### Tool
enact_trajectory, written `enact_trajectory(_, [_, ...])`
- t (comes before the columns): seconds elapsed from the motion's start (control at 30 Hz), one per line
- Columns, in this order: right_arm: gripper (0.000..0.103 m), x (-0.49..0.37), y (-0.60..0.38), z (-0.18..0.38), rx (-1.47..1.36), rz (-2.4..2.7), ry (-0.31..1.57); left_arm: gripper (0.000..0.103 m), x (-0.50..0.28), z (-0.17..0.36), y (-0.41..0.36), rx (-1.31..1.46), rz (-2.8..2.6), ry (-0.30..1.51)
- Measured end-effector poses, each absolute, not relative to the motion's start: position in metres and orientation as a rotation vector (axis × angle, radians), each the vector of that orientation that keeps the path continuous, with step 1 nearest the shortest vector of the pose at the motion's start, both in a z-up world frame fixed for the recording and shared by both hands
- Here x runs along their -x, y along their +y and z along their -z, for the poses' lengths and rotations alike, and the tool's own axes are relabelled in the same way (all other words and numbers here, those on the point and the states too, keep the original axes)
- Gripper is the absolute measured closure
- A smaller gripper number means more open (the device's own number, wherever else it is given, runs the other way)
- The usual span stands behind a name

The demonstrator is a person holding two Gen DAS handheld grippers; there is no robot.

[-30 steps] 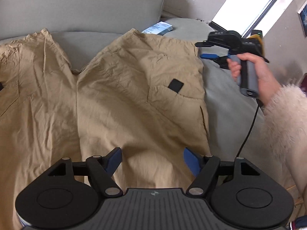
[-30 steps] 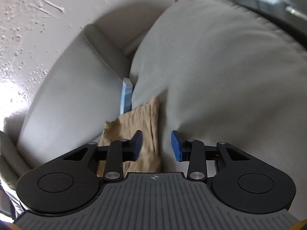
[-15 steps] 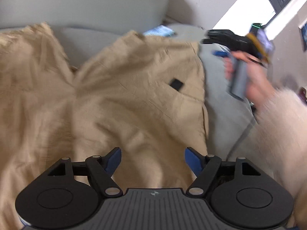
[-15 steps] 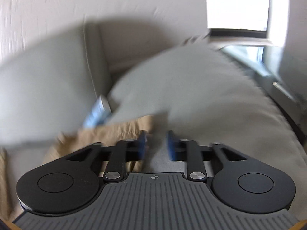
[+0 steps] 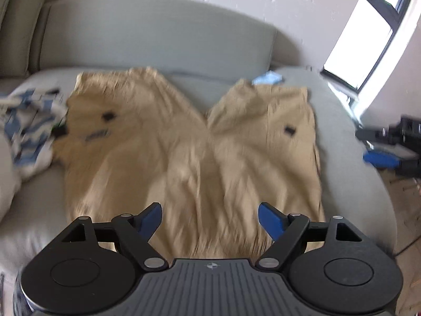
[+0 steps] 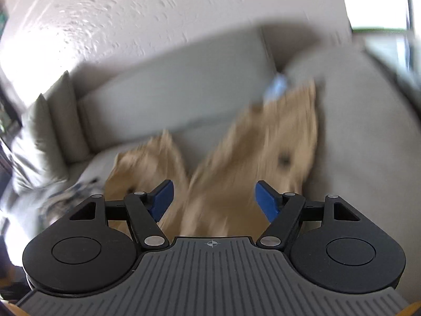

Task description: Fold clothes

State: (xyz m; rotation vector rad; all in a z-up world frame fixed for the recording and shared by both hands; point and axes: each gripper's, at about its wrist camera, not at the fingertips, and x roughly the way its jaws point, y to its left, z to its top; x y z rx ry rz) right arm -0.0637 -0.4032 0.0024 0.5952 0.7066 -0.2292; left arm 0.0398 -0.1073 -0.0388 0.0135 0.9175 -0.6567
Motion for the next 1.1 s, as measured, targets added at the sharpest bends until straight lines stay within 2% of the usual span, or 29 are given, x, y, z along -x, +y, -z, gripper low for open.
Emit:
enact_trajectory(0.07, [0.029, 0.086, -0.396, 0.028, -0.682, 0.265, 0.795, 0.024, -0.029, 0.051, -0.094, -0.008, 0.659, 0.952])
enact_trajectory(0.17, [0.039, 0.106, -0.386, 0.081, -0.722, 0.310, 0.890, 0.025, -0.020, 0.066, -0.080, 0.026, 0.653, 1.003])
enact_trajectory(0.37, [0.042, 0.119, -0.366, 0.131, -0.851, 0.258, 0.829, 0.025, -0.011, 0.066, -0.069, 0.045, 0.641, 0.950])
enact_trajectory(0.43, [0.094, 0.114, -0.358, 0.136, -0.796, 0.240, 0.851, 0.025, -0.010, 0.065, -0.066, 0.049, 0.635, 0.943])
enact_trajectory(0.57, [0.095, 0.113, -0.350, 0.126, -0.671, 0.292, 0.890, 0.025, -0.009, 0.068, -0.059, 0.056, 0.621, 0.936])
enact_trajectory(0.67, [0.091, 0.111, -0.359, 0.143, -0.721, 0.358, 0.969, 0.025, -0.012, 0.075, -0.059, 0.061, 0.604, 0.952])
enact_trajectory(0.7, [0.085, 0.111, -0.361, 0.145, -0.741, 0.364, 0.985, 0.025, -0.012, 0.077, -0.059, 0.053, 0.598, 0.958])
enact_trajectory(0.73, [0.067, 0.110, -0.360, 0.142, -0.736, 0.374, 0.988, 0.025, -0.012, 0.078, -0.059, 0.044, 0.591, 0.959])
enact_trajectory(0.83, [0.045, 0.111, -0.348, 0.116, -0.652, 0.438, 0.945, 0.025, -0.013, 0.076, -0.055, 0.043, 0.562, 0.941])
enact_trajectory(0.9, [0.043, 0.112, -0.333, 0.091, -0.588, 0.434, 0.866, 0.024, -0.013, 0.073, -0.053, 0.055, 0.540, 0.921])
enact_trajectory(0.97, [0.041, 0.110, -0.317, 0.069, -0.526, 0.411, 0.779, 0.020, -0.012, 0.070, -0.054, 0.055, 0.500, 0.894])
enact_trajectory(1.03, [0.030, 0.105, -0.297, 0.054, -0.455, 0.374, 0.686, 0.016, -0.014, 0.068, -0.059, 0.046, 0.455, 0.859])
enact_trajectory(1.1, [0.024, 0.093, -0.275, 0.049, -0.366, 0.351, 0.619, 0.014, -0.018, 0.066, -0.067, 0.029, 0.423, 0.815])
